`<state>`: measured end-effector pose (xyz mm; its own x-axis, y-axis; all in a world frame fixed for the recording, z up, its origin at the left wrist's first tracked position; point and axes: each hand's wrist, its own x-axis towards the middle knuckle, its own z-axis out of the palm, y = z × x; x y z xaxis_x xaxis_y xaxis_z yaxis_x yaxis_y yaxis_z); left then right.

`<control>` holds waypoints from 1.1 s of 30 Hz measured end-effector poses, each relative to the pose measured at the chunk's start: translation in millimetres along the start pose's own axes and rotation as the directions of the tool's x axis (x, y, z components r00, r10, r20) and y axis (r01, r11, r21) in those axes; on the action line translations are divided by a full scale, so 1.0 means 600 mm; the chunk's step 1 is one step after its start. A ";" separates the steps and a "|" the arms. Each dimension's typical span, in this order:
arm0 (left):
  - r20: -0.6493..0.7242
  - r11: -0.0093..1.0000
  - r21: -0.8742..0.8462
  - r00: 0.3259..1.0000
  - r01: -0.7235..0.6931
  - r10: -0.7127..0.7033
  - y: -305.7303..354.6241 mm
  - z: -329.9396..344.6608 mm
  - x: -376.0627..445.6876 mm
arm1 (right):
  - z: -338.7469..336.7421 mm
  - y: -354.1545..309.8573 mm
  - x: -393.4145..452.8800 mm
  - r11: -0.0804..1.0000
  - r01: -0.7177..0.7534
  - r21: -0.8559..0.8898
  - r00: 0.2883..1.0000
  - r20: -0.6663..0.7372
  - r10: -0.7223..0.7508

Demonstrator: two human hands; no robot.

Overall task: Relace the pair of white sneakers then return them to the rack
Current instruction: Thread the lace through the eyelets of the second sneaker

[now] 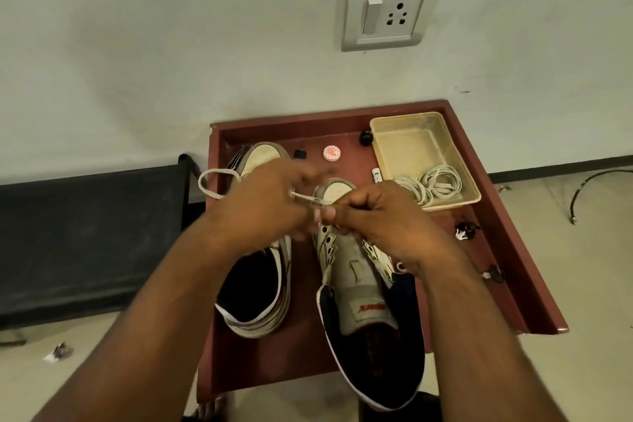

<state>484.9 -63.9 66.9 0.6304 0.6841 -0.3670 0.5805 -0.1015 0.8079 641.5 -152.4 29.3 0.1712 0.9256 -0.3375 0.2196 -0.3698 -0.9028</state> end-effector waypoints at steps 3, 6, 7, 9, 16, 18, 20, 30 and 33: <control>-0.004 0.997 0.050 0.998 -0.058 0.059 -0.006 0.021 0.011 | -0.011 -0.001 0.008 0.997 -0.009 0.075 1.000 -0.028 0.011; -0.117 1.000 0.027 0.993 -0.011 0.014 -0.022 0.013 0.026 | -0.030 0.012 0.011 0.997 -0.026 0.074 0.997 -0.065 0.031; -0.150 0.994 0.112 0.988 -0.011 0.028 -0.027 0.012 0.032 | -0.033 0.019 0.013 0.998 -0.030 0.047 0.997 -0.070 0.034; -0.150 0.942 0.334 0.987 -0.002 0.055 -0.034 0.014 0.041 | -0.033 0.035 0.020 0.998 -0.038 -0.051 0.997 -0.070 0.035; -0.068 0.680 0.732 0.998 0.050 0.000 -0.050 0.041 0.056 | -0.004 0.067 0.042 0.893 -0.089 -0.442 0.996 -0.018 0.090; -0.075 0.660 0.749 0.997 0.055 0.003 -0.052 0.042 0.058 | 0.003 0.068 0.045 0.852 -0.073 -0.518 0.997 -0.006 0.081; -0.082 0.632 0.773 0.997 0.058 0.009 -0.054 0.046 0.059 | 0.010 0.068 0.047 0.822 -0.057 -0.567 0.997 0.007 0.074; -0.112 0.644 0.762 0.993 0.072 0.023 -0.055 0.055 0.062 | 0.015 0.067 0.050 0.813 -0.063 -0.579 0.998 -0.024 0.060; -0.117 0.660 0.747 0.993 0.084 0.006 -0.056 0.055 0.063 | 0.012 0.067 0.050 0.823 -0.071 -0.564 0.997 -0.025 0.069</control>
<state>506.0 -58.3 10.6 0.5692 0.7632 -0.3058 0.8209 -0.5489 0.1579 648.4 -139.0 -18.9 0.2100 0.8956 -0.3921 0.7100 -0.4154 -0.5686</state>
